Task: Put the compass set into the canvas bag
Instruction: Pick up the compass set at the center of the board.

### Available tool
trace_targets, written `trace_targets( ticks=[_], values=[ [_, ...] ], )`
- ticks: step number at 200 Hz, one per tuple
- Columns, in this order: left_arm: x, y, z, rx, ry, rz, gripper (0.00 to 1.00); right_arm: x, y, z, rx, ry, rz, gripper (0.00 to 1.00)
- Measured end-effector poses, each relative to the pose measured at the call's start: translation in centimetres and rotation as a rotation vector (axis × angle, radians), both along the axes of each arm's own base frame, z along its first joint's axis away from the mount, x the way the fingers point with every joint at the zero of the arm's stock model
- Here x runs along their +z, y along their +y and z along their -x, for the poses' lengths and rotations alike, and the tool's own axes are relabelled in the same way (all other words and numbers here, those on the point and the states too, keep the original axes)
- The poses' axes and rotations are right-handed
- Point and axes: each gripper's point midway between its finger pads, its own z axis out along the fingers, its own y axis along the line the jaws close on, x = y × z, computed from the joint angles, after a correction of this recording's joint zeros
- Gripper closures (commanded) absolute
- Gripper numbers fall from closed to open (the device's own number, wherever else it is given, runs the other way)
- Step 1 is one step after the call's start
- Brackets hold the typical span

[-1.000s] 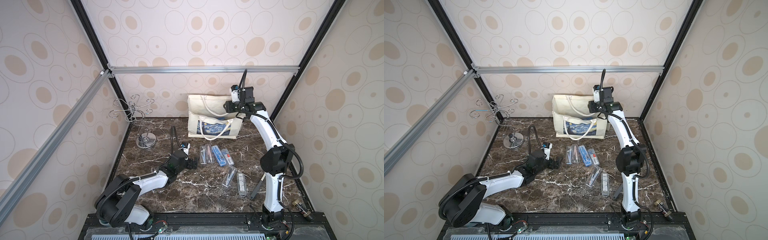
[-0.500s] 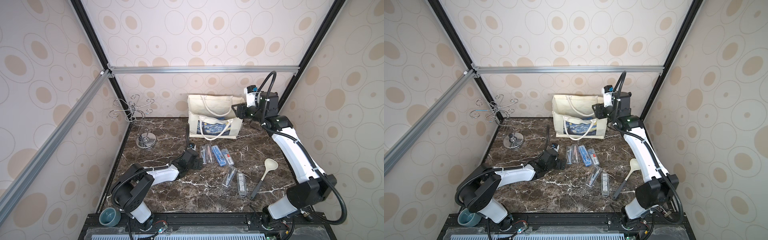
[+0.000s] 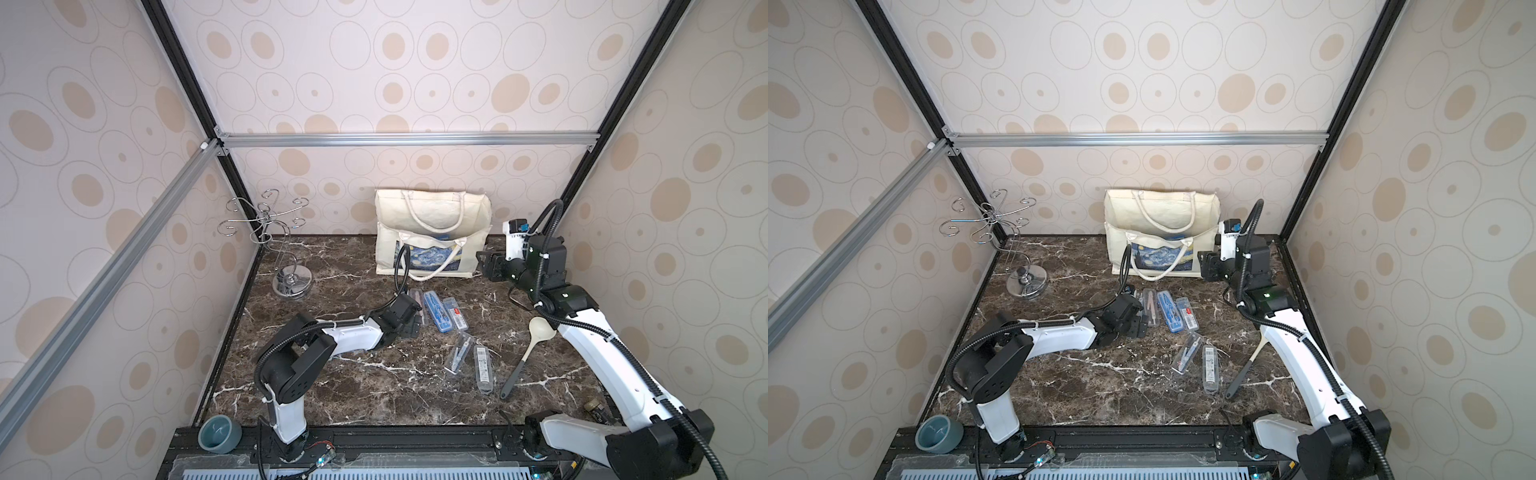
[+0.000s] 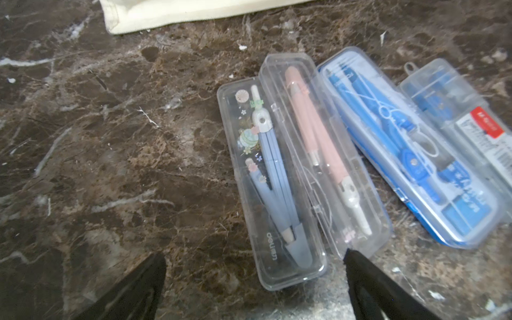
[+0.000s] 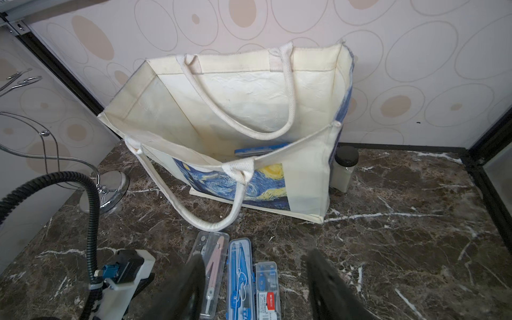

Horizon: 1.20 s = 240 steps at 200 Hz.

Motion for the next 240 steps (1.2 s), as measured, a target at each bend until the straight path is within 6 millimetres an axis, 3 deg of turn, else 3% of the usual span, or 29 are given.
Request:
trace_targets(
  ticks=[53, 100, 146, 162, 177, 240],
  values=[
    [-1.9, 0.3, -0.1, 0.012, 0.044, -0.065, 0.00, -2.9, -0.2, 0.6, -0.013, 0.059, -0.013, 0.39],
    [-2.4, -0.5, -0.9, 0.013, 0.049, -0.068, 0.03, -4.0, -0.1, 0.8, -0.019, 0.082, -0.032, 0.39],
    [-2.4, -1.5, -1.8, 0.018, 0.055, -0.070, 0.13, -4.8, -0.2, 1.1, -0.027, 0.094, -0.043, 0.39],
    [-2.4, -1.6, -1.9, 0.022, 0.063, -0.072, 0.18, -4.8, -0.3, 1.2, -0.028, 0.095, -0.044, 0.39],
    [-2.4, -1.5, -1.8, 0.024, 0.070, -0.077, 0.30, -4.8, -0.3, 1.2, -0.029, 0.092, -0.047, 0.39],
    [-2.6, -1.6, -1.6, 0.039, 0.083, -0.054, 0.48, -3.8, -0.3, 1.7, -0.031, 0.061, -0.073, 0.39]
  ],
)
